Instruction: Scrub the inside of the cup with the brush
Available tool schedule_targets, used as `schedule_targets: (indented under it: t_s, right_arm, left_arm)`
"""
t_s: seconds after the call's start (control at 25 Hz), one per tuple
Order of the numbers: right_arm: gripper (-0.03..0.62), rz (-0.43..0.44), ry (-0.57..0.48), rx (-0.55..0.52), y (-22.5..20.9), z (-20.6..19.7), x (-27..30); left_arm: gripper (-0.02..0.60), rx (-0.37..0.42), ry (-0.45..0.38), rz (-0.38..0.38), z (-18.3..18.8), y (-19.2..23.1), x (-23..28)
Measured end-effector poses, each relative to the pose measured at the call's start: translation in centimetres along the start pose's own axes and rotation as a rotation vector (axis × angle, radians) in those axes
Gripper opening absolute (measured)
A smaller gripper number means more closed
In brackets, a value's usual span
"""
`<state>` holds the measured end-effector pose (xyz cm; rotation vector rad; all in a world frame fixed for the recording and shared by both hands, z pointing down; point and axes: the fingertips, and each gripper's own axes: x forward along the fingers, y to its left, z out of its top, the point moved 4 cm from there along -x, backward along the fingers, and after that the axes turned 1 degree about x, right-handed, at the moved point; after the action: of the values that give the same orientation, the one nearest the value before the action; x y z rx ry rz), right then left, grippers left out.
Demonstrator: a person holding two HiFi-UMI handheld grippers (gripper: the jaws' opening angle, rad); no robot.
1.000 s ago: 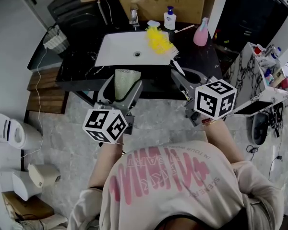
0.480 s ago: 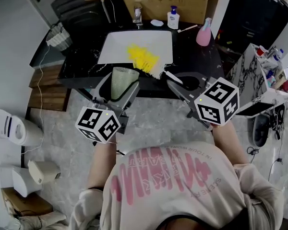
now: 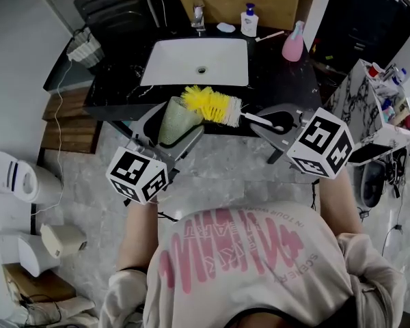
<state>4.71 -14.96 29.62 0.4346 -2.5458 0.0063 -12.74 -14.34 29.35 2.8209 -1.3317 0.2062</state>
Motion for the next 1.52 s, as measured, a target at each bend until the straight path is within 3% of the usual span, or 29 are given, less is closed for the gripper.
schedule_targets:
  t_s: [0.2, 0.4, 0.68, 0.92, 1.08, 1.24, 1.52]
  right_arm:
    - [0.018, 0.045, 0.101, -0.115, 0.1, -0.5, -0.5]
    - [0.018, 0.092, 0.142, -0.164, 0.4, -0.3, -0.7]
    - [0.014, 0.151, 0.251, -0.288, 0.7, -0.5, -0.4]
    - [0.013, 0.146, 0.318, -0.322, 1.0, -1.9, 0.3]
    - [0.012, 0.170, 0.351, -0.339, 1.7, -2.4, 0.4]
    - [0.013, 0.215, 0.381, -0.355, 2.3, -2.7, 0.4]
    - [0.012, 0.276, 0.359, -0.372, 3.3, -1.7, 0.4]
  left_arm:
    - [0.364, 0.144, 0.124, -0.113, -0.7, -1.3, 0.2]
    - [0.364, 0.221, 0.154, -0.200, -0.5, -2.0, 0.2]
    - [0.364, 0.421, 0.208, -0.310, 0.3, -3.2, 0.6]
    - [0.364, 0.467, 0.195, -0.395, 0.6, -4.6, 0.3]
    - [0.365, 0.529, 0.263, -0.406, -0.4, -4.6, 0.3]
    - [0.365, 0.528, 0.292, -0.395, -1.0, -4.1, 0.7]
    - [0.365, 0.602, 0.358, -0.468, -2.8, -5.3, 0.5]
